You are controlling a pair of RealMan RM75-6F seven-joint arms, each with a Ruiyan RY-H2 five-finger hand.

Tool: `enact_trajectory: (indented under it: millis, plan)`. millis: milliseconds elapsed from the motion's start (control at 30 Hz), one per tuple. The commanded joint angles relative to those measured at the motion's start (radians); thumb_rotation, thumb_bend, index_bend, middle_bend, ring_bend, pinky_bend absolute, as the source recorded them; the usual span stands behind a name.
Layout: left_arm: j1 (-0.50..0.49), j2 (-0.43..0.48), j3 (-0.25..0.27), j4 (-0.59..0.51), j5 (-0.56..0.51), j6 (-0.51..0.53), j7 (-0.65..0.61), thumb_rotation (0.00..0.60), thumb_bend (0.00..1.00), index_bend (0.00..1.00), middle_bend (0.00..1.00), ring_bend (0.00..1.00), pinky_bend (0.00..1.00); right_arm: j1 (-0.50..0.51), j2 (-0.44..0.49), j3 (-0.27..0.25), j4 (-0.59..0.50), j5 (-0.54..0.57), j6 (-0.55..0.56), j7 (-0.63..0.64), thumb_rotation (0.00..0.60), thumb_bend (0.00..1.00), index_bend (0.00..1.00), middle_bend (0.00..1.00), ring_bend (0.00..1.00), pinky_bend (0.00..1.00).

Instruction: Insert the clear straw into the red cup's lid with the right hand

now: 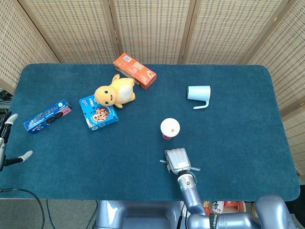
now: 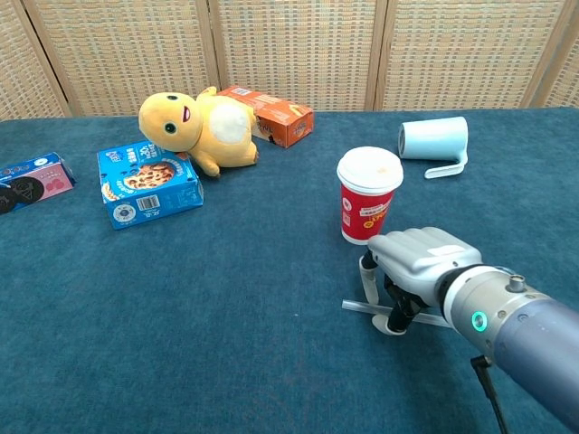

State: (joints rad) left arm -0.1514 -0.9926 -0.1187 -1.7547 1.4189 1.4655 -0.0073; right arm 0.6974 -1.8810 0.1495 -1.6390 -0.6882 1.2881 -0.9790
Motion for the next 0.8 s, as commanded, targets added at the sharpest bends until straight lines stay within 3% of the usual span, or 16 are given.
enact_trajectory:
  millis: [33,267,667,800]
  plan:
    - [0.0,-0.001,0.0,0.0,0.0,0.0,0.0,0.6,0.0,0.0,0.0,0.0,0.0,-0.003,0.004,-0.003,-0.001,0.006,-0.003,0.001,0.6,0.39,0.55,0.89,0.75,0.76]
    - [0.001,-0.005,-0.002,-0.001,-0.002,0.005,0.012,0.6,0.0,0.0,0.0,0.0,0.0,-0.003,0.021,-0.015,-0.027,0.025,-0.014,-0.008,0.6,0.42,0.55,0.89,0.75,0.76]
    - [0.001,-0.004,-0.001,-0.003,-0.002,0.003,0.011,0.6,0.0,0.0,0.0,0.0,0.0,-0.012,0.048,-0.053,-0.066,-0.01,-0.021,0.011,0.6,0.46,0.66,0.89,0.75,0.76]
    - [0.001,-0.003,-0.001,-0.002,-0.001,0.003,0.008,0.6,0.0,0.0,0.0,0.0,0.0,-0.021,0.076,-0.083,-0.091,-0.074,-0.028,0.042,0.6,0.47,0.7,0.9,0.75,0.76]
